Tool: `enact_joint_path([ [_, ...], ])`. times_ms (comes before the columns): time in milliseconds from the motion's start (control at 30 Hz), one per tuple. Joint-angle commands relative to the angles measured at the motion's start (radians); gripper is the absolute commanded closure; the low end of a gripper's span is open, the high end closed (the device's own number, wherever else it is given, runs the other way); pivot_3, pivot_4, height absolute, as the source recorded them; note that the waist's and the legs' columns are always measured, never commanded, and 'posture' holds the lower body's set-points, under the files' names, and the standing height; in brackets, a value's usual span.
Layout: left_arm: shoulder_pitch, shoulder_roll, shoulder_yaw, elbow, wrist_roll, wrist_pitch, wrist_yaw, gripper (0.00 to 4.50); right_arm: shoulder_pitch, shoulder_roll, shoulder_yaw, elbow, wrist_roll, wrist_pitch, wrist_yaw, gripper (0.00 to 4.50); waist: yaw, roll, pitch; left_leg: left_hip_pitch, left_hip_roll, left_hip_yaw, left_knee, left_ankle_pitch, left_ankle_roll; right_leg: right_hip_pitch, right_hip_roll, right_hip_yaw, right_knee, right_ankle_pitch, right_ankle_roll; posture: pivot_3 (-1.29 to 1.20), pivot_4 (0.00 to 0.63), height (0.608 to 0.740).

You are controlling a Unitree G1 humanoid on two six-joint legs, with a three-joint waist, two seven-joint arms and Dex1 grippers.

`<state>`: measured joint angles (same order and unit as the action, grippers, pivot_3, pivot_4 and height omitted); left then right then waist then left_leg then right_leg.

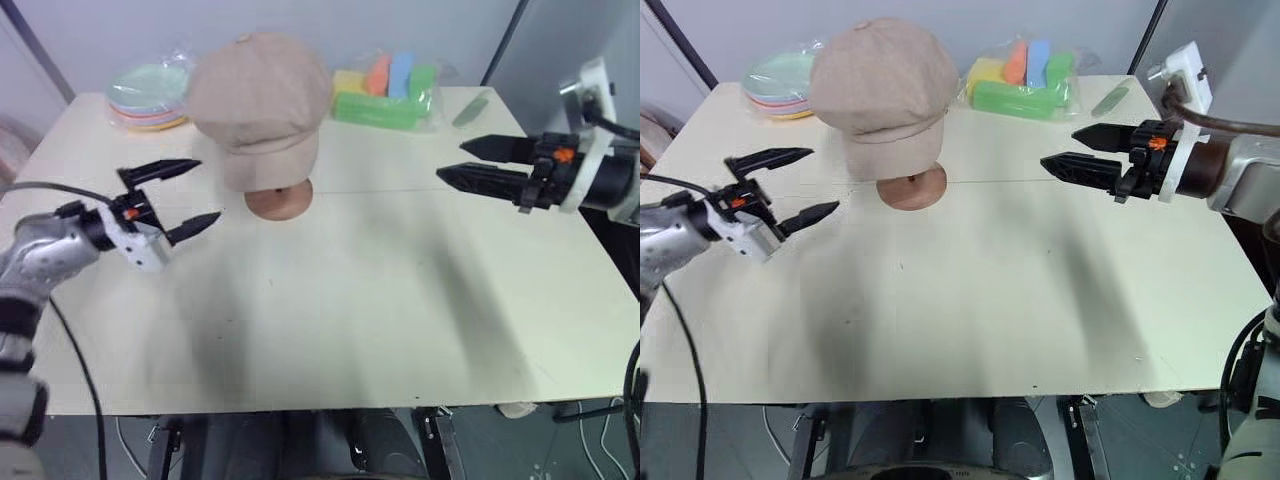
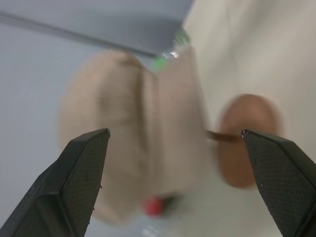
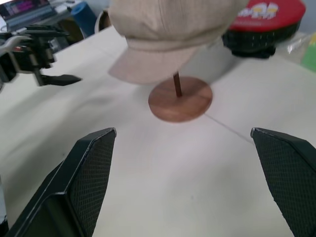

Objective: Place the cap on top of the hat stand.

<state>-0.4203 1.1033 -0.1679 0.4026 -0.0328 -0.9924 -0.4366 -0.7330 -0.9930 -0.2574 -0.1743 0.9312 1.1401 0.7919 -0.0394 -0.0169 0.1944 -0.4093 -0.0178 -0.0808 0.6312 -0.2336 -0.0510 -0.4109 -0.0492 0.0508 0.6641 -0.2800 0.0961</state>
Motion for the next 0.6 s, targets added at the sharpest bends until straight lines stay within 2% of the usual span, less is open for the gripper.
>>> enact_joint_path([
  [33, 0.204, 0.093, 0.178, -0.355, -0.237, 0.397, -0.023, 0.03, -0.026, -0.019, 0.017, 0.044, -0.046, -0.067, 0.061, 0.0, -0.001, 0.0, 0.0, 0.0, 0.0, 0.0, 0.0, 0.0, 0.0, 0.001, -0.001, 0.0, 0.0, 0.0, 0.0, 0.0, 0.15, 0.74],
  [100, 0.341, 0.141, 0.288, -0.5, -0.421, 0.713, -0.045, 0.03, -0.038, -0.02, 0.042, 0.079, -0.074, -0.094, 0.09, 0.0, -0.004, 0.0, 0.0, 0.001, 0.0, 0.0, 0.0, 0.0, 0.0, 0.001, 0.0, 0.0, 0.0, 0.0, 0.0, 0.0, 0.15, 0.74],
  [167, 0.428, 0.169, 0.438, -0.58, -0.67, 1.022, -0.086, 0.03, -0.057, -0.019, 0.063, 0.105, -0.093, -0.115, 0.122, 0.0, -0.005, 0.001, 0.001, 0.001, 0.001, 0.0, 0.0, 0.0, 0.0, 0.002, 0.001, -0.001, 0.0, 0.0, 0.0, 0.0, 0.15, 0.74],
  [267, 0.474, 0.187, 0.698, -0.594, -1.022, 1.407, -0.214, 0.03, -0.088, -0.011, 0.084, 0.133, -0.1, -0.134, 0.177, 0.0, -0.006, 0.002, 0.001, 0.002, 0.001, 0.001, 0.0, 0.0, 0.0, 0.001, 0.003, -0.001, 0.0, 0.0, 0.0, 0.0, 0.15, 0.74],
  [300, 0.466, 0.185, 0.767, -0.583, -1.081, 1.479, -0.253, 0.03, -0.094, -0.01, 0.091, 0.139, -0.105, -0.144, 0.197, 0.0, -0.007, 0.002, 0.002, 0.002, 0.001, 0.002, 0.0, 0.0, 0.0, 0.001, 0.003, -0.001, 0.0, 0.0, 0.0, 0.0, 0.15, 0.74],
  [367, 0.437, 0.192, 0.863, -0.529, -1.122, 1.592, -0.29, 0.03, -0.111, -0.008, 0.105, 0.156, -0.116, -0.161, 0.231, 0.0, -0.007, 0.002, 0.002, 0.002, 0.001, 0.003, 0.0, 0.0, 0.0, 0.001, 0.003, -0.001, 0.0, -0.001, 0.0, 0.0, 0.15, 0.74],
  [467, 0.421, 0.212, 0.934, -0.474, -1.062, 1.662, -0.378, 0.03, -0.142, 0.002, 0.121, 0.187, -0.126, -0.17, 0.265, 0.0, -0.006, 0.002, 0.002, 0.002, 0.0, 0.004, 0.0, 0.0, 0.0, 0.001, 0.003, -0.001, 0.0, -0.001, 0.0, 0.0, 0.15, 0.74],
  [600, 0.369, 0.227, 0.937, -0.446, -0.987, 1.698, -0.402, 0.03, -0.171, 0.025, 0.134, 0.214, -0.146, -0.179, 0.282, 0.0, -0.005, 0.002, 0.002, 0.002, -0.001, 0.004, 0.0, 0.0, 0.0, 0.001, 0.003, -0.001, 0.0, -0.001, -0.001, 0.0, 0.15, 0.74],
])
